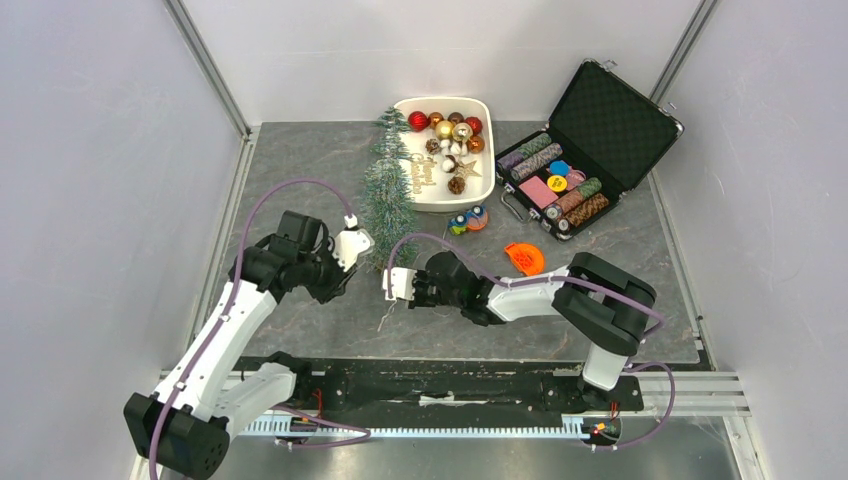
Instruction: Decorate the small christmas tree
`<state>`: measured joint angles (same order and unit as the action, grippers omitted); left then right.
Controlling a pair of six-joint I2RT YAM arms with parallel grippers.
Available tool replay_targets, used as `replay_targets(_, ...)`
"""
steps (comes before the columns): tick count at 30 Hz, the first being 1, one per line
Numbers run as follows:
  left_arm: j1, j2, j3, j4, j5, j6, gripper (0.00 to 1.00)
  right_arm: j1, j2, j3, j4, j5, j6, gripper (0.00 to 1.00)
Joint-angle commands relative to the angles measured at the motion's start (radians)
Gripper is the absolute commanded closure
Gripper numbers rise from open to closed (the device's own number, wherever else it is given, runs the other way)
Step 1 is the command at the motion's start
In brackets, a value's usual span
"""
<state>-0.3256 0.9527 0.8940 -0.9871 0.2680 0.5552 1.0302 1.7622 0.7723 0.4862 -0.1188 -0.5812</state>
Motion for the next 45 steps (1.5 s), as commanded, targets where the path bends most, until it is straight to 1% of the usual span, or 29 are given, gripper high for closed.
replay_targets(1,0.007,-0.018,0.031,-0.023,0.058,-0.002,0.64,-0.001,-0.019,0.057,-0.051,-0.022,-0.005,0.96)
replay_targets(2,0.007,-0.022,0.031,-0.026,0.062,0.000,0.63,0.001,-0.027,0.068,-0.072,-0.024,-0.002,1.00)
replay_targets(7,0.007,-0.027,0.054,-0.048,0.088,0.014,0.63,0.019,-0.104,0.076,-0.171,-0.023,-0.001,1.00)
replay_targets(10,0.007,-0.050,0.095,-0.093,0.134,0.034,0.63,0.026,-0.159,0.082,-0.237,-0.026,-0.001,1.00)
replay_targets(12,0.007,-0.053,0.133,-0.128,0.173,0.046,0.58,0.028,-0.195,0.085,-0.273,-0.048,0.001,1.00)
replay_targets(17,0.007,-0.037,0.221,-0.171,0.279,0.056,0.56,0.028,-0.276,0.075,-0.298,-0.122,0.006,1.00)
replay_targets(22,0.007,-0.022,0.215,-0.171,0.374,0.093,0.55,0.028,-0.308,0.084,-0.290,-0.164,0.020,1.00)
replay_targets(25,0.007,-0.028,0.175,-0.113,0.394,0.089,0.54,0.028,-0.344,0.091,-0.267,-0.240,0.043,1.00)
replay_targets(28,0.007,-0.006,0.140,-0.062,0.469,0.087,0.52,0.028,-0.372,0.098,-0.236,-0.292,0.062,1.00)
replay_targets(31,0.007,0.023,0.111,-0.001,0.532,0.081,0.43,0.029,-0.388,0.110,-0.218,-0.304,0.088,1.00)
replay_targets(34,0.007,0.024,0.065,0.088,0.541,0.074,0.43,0.028,-0.408,0.110,-0.202,-0.309,0.102,1.00)
replay_targets(36,0.005,0.026,0.046,0.144,0.574,0.064,0.43,0.028,-0.421,0.105,-0.188,-0.314,0.108,1.00)
replay_targets(40,0.004,0.037,0.028,0.175,0.651,0.066,0.44,0.027,-0.429,0.115,-0.182,-0.308,0.123,1.00)
replay_targets(43,0.002,0.035,-0.001,0.234,0.680,0.027,0.44,0.027,-0.436,0.111,-0.164,-0.327,0.128,1.00)
replay_targets(45,0.000,0.034,-0.004,0.235,0.722,0.027,0.43,0.028,-0.432,0.120,-0.164,-0.328,0.133,1.00)
